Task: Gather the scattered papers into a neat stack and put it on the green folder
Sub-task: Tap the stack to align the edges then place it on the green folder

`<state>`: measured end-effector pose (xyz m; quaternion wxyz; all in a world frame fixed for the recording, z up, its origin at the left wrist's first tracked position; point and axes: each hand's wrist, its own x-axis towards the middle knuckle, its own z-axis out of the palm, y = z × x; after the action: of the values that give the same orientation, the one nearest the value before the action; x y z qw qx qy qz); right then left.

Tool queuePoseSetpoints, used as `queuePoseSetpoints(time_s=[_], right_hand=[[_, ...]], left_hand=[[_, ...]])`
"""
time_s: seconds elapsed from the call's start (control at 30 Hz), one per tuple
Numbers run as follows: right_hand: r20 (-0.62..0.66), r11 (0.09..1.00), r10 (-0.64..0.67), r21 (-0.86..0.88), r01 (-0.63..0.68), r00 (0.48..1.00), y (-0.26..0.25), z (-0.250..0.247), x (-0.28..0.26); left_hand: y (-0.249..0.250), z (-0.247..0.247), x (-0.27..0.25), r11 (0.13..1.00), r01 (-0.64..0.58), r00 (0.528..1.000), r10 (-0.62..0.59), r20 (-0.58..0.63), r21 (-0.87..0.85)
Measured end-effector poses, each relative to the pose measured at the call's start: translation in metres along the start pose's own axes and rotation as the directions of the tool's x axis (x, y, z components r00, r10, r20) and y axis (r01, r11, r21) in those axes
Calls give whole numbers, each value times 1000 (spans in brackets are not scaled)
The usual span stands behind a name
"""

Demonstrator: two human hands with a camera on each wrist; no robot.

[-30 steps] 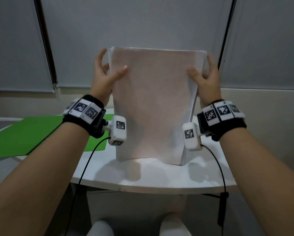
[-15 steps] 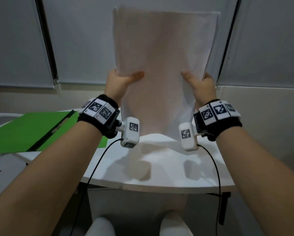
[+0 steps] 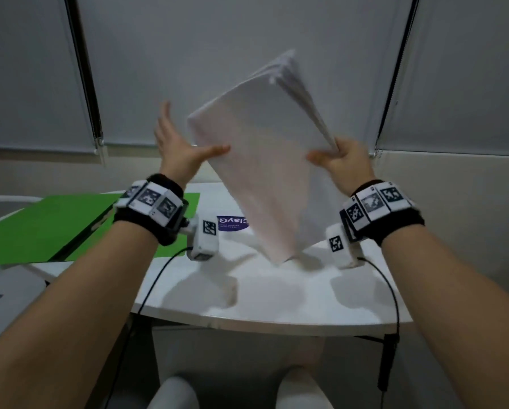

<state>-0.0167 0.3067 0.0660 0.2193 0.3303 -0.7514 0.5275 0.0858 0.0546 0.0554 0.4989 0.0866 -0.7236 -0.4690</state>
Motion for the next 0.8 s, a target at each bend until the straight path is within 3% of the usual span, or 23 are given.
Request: queuePoseSetpoints(time_s=[0.03,0.1,0.17,0.2,0.27,0.37,0.43,0.47,0.5,0.53,0.57,0.6,0.63,0.7,0.8], right_hand=[[43,988,-75,-130,80,996,-4,-4,4],[196,879,-228,-380,289,954,-14,-8,5],[305,769,-289,-490,410,907,-26,-6,3],[315,759,-297,-495,423,901,-31,-5,1],[240,769,-353,-476,426,904,-26,-7,-1],[-125,777,-424,-560,289,897,4,-26,-6],[-354,883,-273,-461,87,894,16,-45,-19],[-391,950,-142,-313,14,909,25,-52,-23],[-327,996,10,-84,-39,945,31,-56,-26],[-172,975,153,184,-121,973,39,-56,-28],[30,889,247,391,-239,969,46,-54,-29],[169,799,310,488,-353,936,55,-52,-29],[242,747,332,522,-411,912,62,-48,-30],[224,724,369,539,-430,902,65,-41,-33],[67,854,353,384,-350,933,49,-26,-32]], left_hand=[[9,-9,5,991,-110,994,110,-3,73],[24,-16,10,947,-293,948,270,168,131],[28,-13,7,952,-299,875,245,418,67],[25,-9,4,966,-254,858,208,470,36],[15,-6,-2,980,-201,882,184,433,-9],[5,-16,-10,991,-71,919,111,378,-117],[-2,-29,-12,975,39,936,42,350,-221],[-6,-35,-13,959,78,939,21,343,-273],[-9,-38,-13,941,108,939,9,345,-319],[-12,-39,-14,926,137,936,-4,353,-353],[-14,-38,-16,916,171,932,-31,361,-363],[-16,-36,-17,908,202,926,-55,373,-366],[-17,-33,-19,905,226,921,-79,381,-361],[-15,-26,-23,914,263,913,-132,386,-309],[-9,-11,-26,958,226,922,-152,357,-176]])
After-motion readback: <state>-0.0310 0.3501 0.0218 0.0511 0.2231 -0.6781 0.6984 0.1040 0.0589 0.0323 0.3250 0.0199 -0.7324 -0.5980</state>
